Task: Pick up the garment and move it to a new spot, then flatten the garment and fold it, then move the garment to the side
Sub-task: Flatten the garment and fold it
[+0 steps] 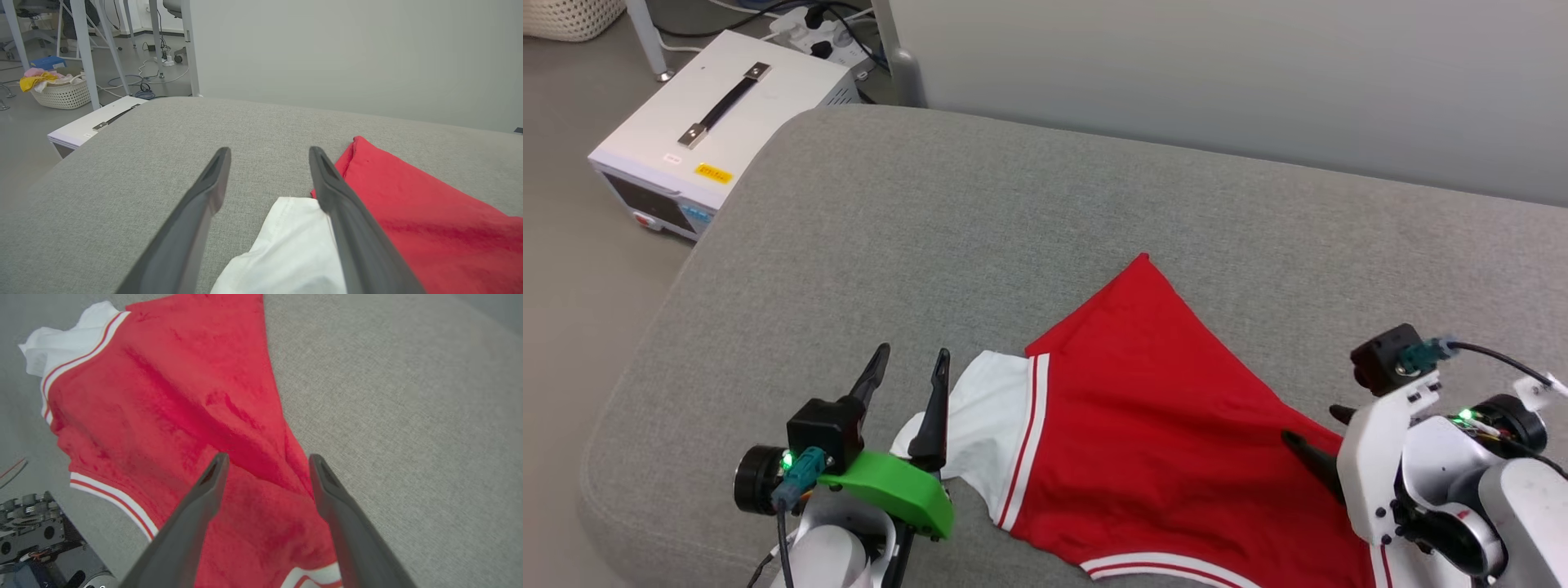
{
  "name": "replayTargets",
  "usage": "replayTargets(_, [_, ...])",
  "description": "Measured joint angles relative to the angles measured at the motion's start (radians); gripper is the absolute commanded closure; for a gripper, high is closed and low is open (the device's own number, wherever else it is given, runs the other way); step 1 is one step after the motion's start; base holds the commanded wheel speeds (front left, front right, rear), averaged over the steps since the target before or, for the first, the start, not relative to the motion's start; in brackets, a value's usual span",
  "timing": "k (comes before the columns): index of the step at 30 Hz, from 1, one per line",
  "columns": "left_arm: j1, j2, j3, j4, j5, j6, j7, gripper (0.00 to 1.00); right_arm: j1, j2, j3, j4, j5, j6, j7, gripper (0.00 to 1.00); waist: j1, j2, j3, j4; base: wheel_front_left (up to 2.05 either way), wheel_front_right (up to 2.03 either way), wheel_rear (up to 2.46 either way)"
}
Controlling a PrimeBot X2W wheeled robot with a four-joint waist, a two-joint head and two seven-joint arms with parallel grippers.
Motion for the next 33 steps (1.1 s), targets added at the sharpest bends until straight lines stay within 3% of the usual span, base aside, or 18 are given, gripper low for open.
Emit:
replayTargets(6, [-0.003, -0.016, -0.025, -0.005, 0.001, -0.009, -0.004, 0.0, -0.136, -0.008, 0.084, 0.13, 0.039, 0.0, 0.18, 0.0, 0.0, 0.0, 0.031, 0.053, 0.0, 0.0, 0.0])
replayTargets(13, [-0.011, -0.028, -0.033, 0.009, 0.001, -0.009, -0.011, 0.0, -0.201, 0.001, 0.151, 0.292, 0.027, 0.0, 0.174, 0.0, 0.0, 0.0, 0.077, 0.106, 0.0, 0.0, 0.0])
replayTargets(20, [-0.028, -0.032, -0.035, 0.021, 0.0, -0.009, -0.013, 0.0, -0.237, -0.006, 0.211, 0.366, 0.041, -0.001, 0.123, 0.0, 0.0, 0.0, 0.116, 0.141, 0.0, 0.0, 0.0])
replayTargets(21, [-0.028, -0.032, -0.036, 0.022, 0.0, -0.009, -0.013, 0.0, -0.24, -0.01, 0.221, 0.369, 0.045, -0.001, 0.123, 0.14, 0.0, 0.0, 0.119, 0.144, 0.0, 0.0, 0.0])
replayTargets(22, [-0.029, -0.032, -0.036, 0.024, 0.0, -0.009, -0.013, 0.0, -0.246, -0.017, 0.235, 0.37, 0.05, -0.001, 0.12, 0.71, 0.0, 0.0, 0.122, 0.146, 0.0, 0.0, 0.0])
replayTargets(23, [-0.029, -0.032, -0.036, 0.026, 0.0, -0.009, -0.013, 0.0, -0.251, -0.025, 0.244, 0.371, 0.056, -0.001, 0.11, 1.0, 0.0, 0.0, 0.124, 0.148, 0.0, 0.0, 0.0])
replayTargets(33, [-0.029, -0.034, -0.036, 0.038, -0.001, -0.009, -0.02, 0.0, -0.317, -0.1, 0.305, 0.412, 0.074, 0.002, -0.014, 1.0, 0.0, 0.0, 0.103, 0.132, 0.0, 0.0, 0.0])
